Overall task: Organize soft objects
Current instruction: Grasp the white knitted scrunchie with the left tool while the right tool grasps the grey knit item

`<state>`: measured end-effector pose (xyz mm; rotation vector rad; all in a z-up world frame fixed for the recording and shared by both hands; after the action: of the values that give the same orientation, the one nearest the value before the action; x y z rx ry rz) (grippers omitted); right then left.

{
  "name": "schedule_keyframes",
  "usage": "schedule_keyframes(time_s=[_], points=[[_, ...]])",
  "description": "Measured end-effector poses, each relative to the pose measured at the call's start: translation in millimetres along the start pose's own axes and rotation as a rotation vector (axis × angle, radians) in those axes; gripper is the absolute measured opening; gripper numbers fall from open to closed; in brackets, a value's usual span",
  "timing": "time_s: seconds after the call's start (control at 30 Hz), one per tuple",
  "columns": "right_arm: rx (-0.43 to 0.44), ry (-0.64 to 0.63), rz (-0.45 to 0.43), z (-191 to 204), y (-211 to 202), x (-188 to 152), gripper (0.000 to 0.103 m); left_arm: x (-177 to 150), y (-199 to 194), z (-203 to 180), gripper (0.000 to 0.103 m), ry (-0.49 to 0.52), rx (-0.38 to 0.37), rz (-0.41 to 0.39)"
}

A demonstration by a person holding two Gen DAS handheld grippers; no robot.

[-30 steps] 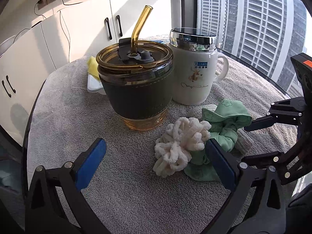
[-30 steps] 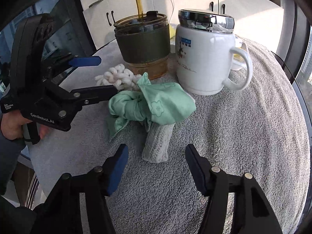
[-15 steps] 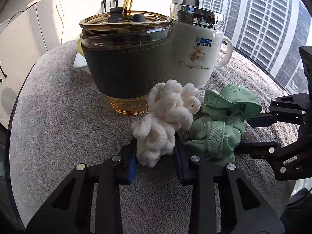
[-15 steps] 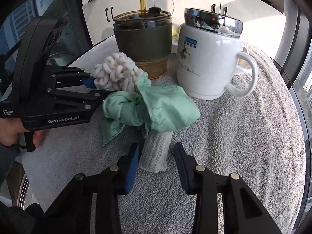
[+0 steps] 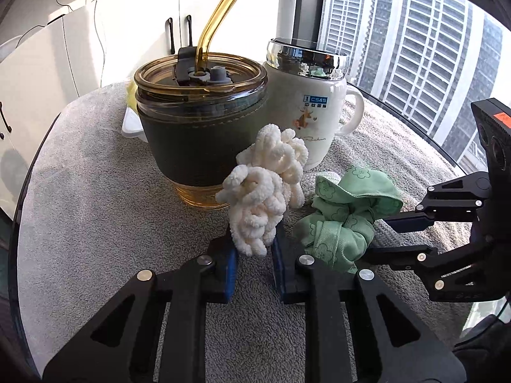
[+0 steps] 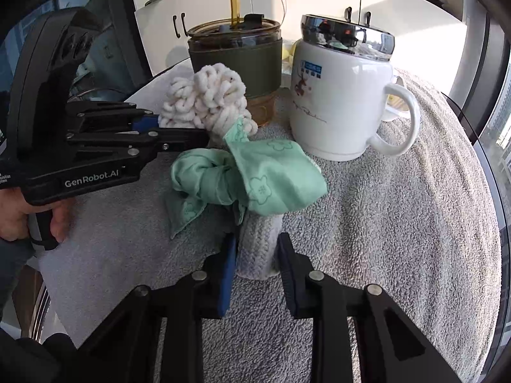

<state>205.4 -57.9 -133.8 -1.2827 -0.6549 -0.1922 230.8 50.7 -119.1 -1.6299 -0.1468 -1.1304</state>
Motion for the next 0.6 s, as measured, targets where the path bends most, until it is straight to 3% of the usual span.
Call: schedule_keyframes(time_s=[0.3,0.6], points=[[0.002,0.0,-0.001,-5,-4,-4,0.027,-4,-5,3,0.01,-0.042,0.014,-0.03],[0.007,0.002,0.003,-10,-14,-13,0.027,-9,-15,-1,0.01,-0.056,0.033,-0.037]])
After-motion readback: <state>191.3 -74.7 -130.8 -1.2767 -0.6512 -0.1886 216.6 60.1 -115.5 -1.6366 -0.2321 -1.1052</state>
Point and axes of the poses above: each gripper's, at about its wrist camera, not at the fingertips, and y roughly the way its jaws point, z to its left, x to its top, the point moved 7 cm from there along y, roughly the way its jaws point, and after that the axes turned 12 degrees about y, right-handed, at the moved point
